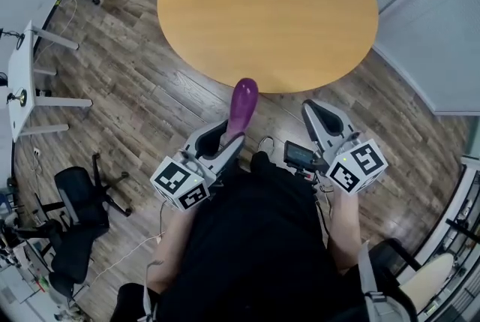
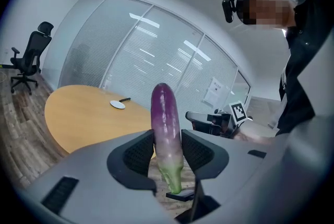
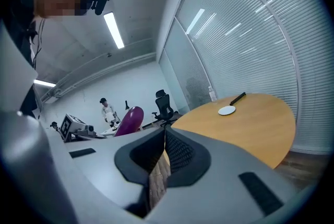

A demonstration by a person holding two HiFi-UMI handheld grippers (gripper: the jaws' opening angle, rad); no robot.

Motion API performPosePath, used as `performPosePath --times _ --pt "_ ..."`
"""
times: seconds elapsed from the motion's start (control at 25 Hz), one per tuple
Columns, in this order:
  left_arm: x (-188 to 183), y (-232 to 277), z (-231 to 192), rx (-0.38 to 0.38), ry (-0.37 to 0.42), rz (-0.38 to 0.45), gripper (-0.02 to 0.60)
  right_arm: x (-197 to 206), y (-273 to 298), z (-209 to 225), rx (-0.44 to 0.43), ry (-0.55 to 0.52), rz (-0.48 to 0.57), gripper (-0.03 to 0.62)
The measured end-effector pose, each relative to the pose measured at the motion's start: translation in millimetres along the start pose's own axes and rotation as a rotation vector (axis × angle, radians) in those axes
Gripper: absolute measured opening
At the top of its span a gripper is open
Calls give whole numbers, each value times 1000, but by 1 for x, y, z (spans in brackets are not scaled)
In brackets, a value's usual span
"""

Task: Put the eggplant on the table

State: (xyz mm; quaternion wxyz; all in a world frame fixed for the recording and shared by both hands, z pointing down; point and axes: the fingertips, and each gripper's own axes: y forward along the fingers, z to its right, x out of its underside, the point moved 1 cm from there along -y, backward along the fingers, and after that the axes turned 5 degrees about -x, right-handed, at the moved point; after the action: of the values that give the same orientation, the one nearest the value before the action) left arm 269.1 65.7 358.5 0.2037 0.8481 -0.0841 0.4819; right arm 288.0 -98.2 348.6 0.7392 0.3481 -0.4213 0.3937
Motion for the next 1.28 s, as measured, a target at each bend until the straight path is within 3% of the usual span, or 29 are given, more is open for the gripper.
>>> performPosePath --times 0.28,0.52,0.88,1.28 --pt "9 -21 -24 -25 -34 -17 172 18 13 -7 23 51 -14 18" --pt "-6 -32 -64 25 -41 -13 172 16 43 -19 88 50 -8 17" --pt "-63 -50 -160 82 -55 22 172 -12 138 -44 146 34 10 18" --pt "-85 -105 -269 67 -96 43 172 -11 252 -86 152 8 -15 18"
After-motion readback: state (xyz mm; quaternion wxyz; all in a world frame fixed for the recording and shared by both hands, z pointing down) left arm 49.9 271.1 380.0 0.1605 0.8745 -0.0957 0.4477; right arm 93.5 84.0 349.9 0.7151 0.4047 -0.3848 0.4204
